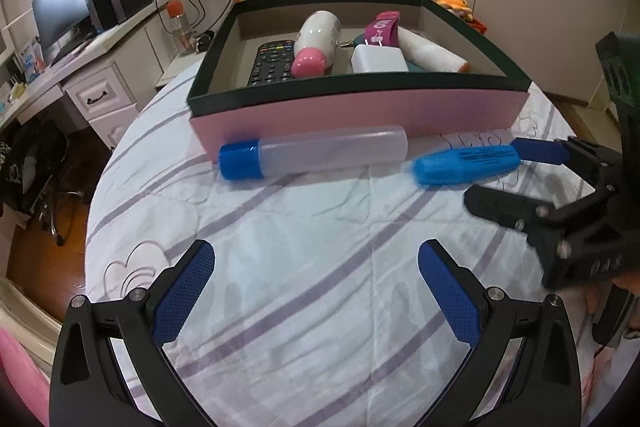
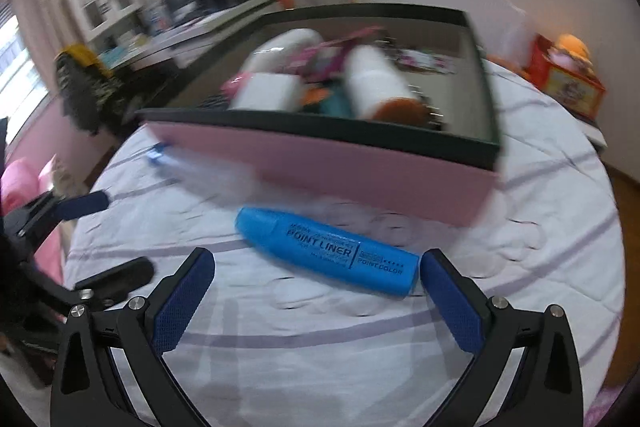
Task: Organize rigid objects
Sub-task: 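Move the right gripper to the blue Point Liner highlighter and grasp it, then lift the highlighter with the right gripper and carry it into the pink box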
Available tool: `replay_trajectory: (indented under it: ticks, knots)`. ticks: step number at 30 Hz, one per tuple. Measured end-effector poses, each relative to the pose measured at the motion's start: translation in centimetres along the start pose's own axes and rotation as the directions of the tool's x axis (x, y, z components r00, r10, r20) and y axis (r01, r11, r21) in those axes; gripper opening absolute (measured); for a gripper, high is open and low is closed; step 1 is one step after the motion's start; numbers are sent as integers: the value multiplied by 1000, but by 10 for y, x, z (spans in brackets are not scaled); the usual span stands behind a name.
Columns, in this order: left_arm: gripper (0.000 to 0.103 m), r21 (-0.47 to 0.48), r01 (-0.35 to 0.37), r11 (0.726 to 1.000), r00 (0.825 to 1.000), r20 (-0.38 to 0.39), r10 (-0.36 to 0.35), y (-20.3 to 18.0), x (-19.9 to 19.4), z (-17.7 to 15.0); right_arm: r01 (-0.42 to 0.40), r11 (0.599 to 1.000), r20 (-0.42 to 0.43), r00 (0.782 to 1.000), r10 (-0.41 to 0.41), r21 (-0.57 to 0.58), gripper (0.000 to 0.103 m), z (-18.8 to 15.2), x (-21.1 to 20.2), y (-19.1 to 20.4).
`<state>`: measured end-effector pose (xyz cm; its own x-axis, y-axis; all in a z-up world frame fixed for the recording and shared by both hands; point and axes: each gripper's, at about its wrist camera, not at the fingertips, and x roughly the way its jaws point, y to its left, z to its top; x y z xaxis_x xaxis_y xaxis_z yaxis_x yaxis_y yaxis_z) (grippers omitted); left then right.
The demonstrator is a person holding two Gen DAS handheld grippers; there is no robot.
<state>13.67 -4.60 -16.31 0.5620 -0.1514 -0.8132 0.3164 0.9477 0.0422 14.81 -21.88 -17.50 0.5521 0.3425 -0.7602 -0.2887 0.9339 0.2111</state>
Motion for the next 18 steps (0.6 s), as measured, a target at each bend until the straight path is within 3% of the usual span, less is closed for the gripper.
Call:
replay_trajectory:
  ticks: [5,8,13,14,15,16,18]
  knots:
    - [103,-15,-7,1000,1000,4,7,12,-10,-10,-42,997,-23,999,40,-60,96,-3,2,20]
    - [103,-30,-6,1000,1000,-4,6,17,-11,-17,47,993,-20,999,-49,-108,96,3,8,25]
    - [103,-32,12,999,1000,-13,-12,19,-10,-20,56,976,-56,996,-69,-211,95,15,29,35]
    - [103,-29,12,1000,1000,-16,-13,18,-10,-21,54,971,-70,995,-72,-234,89,16,34,39]
    - [103,-29,9,1000,1000,-16,-10,18,-9,-22,38,968,-79,995,-60,-248,76,16,37,42]
    - [103,-29,8,1000,1000,-17,-8,18,-9,-22,31,967,-78,996,-52,-254,71,17,37,46]
    - [103,-31,10,999,1000,-19,-10,19,-9,-21,10,967,-86,996,-32,-253,44,18,34,51]
